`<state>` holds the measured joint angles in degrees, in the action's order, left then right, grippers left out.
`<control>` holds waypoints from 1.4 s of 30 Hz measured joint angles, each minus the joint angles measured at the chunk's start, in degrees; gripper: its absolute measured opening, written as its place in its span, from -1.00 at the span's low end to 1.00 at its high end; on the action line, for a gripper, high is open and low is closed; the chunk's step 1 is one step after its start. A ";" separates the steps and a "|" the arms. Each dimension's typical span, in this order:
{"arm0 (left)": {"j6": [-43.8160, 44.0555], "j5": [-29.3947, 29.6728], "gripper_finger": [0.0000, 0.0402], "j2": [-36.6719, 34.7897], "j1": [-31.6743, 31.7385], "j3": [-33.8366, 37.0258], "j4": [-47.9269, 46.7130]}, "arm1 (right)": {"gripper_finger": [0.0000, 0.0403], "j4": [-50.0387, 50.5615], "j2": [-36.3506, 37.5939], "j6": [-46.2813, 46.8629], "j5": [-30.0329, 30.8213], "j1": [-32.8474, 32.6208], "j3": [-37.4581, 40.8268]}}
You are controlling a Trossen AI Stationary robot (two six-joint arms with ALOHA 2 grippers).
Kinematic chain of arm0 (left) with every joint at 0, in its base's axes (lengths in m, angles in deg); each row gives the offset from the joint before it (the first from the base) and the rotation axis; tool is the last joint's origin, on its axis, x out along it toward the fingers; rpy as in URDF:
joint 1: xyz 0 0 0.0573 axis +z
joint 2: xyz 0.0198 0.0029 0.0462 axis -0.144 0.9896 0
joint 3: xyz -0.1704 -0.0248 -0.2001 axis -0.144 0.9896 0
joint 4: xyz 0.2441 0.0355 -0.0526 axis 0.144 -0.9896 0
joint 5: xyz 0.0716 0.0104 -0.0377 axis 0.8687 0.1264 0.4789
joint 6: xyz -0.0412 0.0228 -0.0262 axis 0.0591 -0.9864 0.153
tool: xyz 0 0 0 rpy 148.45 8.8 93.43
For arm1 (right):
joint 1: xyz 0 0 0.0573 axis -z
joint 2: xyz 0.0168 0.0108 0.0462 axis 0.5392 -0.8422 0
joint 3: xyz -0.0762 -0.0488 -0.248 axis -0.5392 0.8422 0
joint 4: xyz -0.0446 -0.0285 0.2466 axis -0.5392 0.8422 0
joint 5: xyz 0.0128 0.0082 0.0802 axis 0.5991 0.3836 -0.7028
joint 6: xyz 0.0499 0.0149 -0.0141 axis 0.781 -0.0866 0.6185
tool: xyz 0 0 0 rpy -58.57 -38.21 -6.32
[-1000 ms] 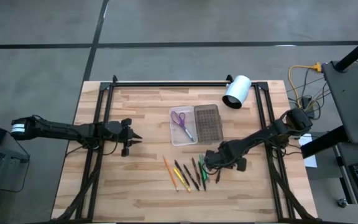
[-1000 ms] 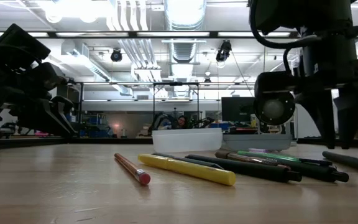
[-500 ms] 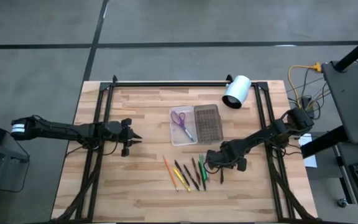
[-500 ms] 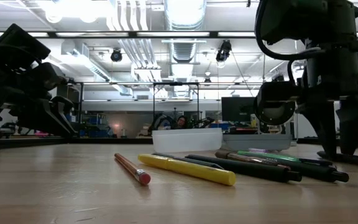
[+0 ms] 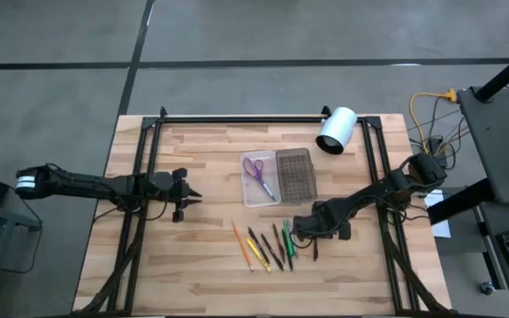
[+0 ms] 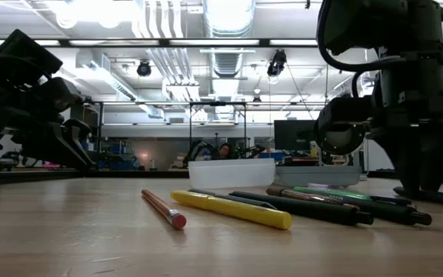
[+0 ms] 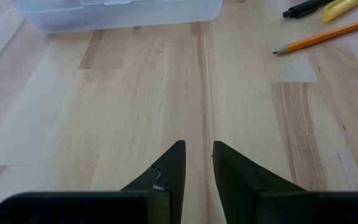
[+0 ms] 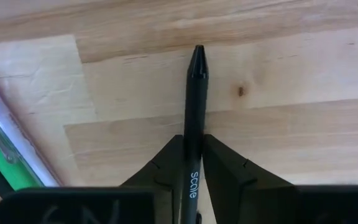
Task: Pick & place school supplies into a supply box
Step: Put the black pen into the supply box
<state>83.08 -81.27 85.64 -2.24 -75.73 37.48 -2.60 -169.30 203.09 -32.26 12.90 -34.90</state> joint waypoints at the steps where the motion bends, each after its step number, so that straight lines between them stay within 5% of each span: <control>1: 0.00 0.01 -0.67 0.00 0.00 0.00 -0.01 | -0.79 0.02 0.00 0.14 -0.02 0.00 0.00; 10: 0.00 -0.01 -0.67 0.00 0.00 0.00 0.00 | -0.92 -0.40 1.34 -4.15 1.03 0.08 0.20; 22: 0.00 0.01 -0.67 0.00 0.00 0.00 -0.01 | -0.93 -18.11 4.20 -28.67 18.08 3.51 -1.09; 42: 0.00 0.01 -0.67 0.00 -0.01 0.00 0.01 | -0.93 -33.53 4.15 -59.96 12.95 21.24 -2.73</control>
<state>83.08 -81.26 85.64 -2.25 -75.73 37.49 -36.13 -165.15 143.13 -19.32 34.14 -37.63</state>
